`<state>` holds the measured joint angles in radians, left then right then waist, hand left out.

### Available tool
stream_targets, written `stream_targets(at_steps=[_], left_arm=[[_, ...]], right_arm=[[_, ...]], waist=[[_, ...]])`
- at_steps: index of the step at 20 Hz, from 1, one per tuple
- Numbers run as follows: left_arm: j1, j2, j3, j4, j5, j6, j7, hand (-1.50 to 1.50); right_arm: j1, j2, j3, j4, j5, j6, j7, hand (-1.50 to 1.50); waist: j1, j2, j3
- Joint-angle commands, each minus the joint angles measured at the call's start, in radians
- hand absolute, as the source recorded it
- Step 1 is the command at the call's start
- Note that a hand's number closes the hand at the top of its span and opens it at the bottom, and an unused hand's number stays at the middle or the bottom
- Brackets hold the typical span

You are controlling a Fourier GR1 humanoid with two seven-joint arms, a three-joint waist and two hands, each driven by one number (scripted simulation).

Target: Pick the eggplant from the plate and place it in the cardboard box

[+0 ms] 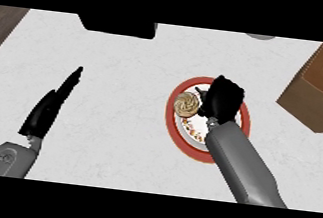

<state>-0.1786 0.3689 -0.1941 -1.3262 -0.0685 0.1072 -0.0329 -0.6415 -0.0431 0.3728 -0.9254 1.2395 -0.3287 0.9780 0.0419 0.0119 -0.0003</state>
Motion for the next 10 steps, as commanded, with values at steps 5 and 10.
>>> stream_targets(at_steps=[5,10], left_arm=[[0.000,-0.007,0.023,0.040,-0.001,-0.015,-0.027,0.00],[0.010,-0.020,0.019,0.013,-0.030,0.005,-0.004,0.00]], right_arm=[[-0.421,-0.079,-0.156,0.270,-0.075,0.238,-0.106,1.50],[-0.527,-0.131,-0.169,0.285,0.006,0.266,0.007,1.50]], waist=[[-0.007,-0.003,0.000],[-0.021,-0.008,0.000]])
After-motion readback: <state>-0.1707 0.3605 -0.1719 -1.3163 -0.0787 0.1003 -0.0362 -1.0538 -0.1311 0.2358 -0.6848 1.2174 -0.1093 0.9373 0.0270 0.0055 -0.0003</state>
